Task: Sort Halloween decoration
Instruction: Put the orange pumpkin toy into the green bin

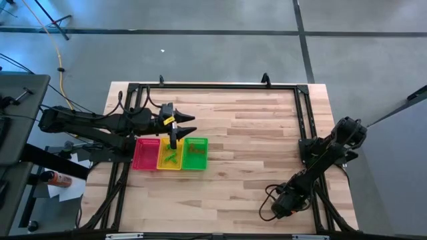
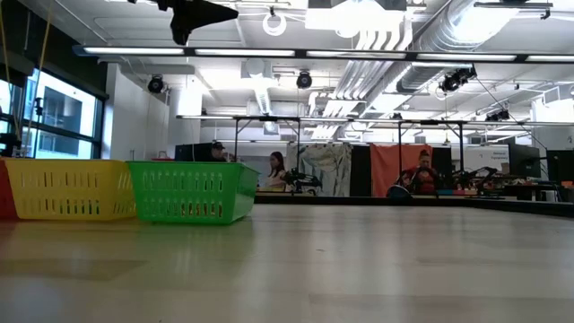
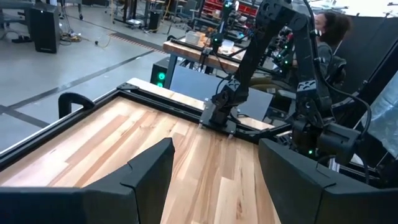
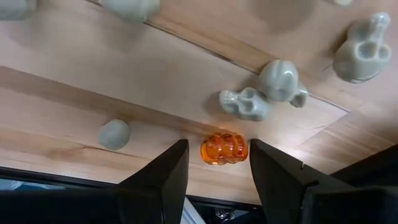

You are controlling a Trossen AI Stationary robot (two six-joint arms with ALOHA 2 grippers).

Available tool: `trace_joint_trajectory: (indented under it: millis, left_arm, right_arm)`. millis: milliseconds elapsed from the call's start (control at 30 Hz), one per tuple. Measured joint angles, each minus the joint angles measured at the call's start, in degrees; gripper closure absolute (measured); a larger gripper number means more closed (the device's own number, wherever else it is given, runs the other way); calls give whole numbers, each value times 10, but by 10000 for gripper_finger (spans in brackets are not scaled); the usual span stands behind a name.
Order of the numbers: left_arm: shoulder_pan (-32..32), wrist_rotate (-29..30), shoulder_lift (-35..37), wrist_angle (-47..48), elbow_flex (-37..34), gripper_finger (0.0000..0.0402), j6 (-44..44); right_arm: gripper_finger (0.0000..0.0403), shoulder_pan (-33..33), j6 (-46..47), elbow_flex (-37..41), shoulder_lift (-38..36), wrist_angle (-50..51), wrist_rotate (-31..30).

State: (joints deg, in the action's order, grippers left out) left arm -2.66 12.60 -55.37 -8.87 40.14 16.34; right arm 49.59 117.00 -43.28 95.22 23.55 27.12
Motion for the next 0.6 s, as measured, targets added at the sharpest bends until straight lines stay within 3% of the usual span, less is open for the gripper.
trace_joint_trajectory:
  millis: [600]
  left_arm:
    - [0, 0, 0, 2, 0, 177, 0]
  right_arm:
    - [238, -8, 0, 0, 0, 0, -12]
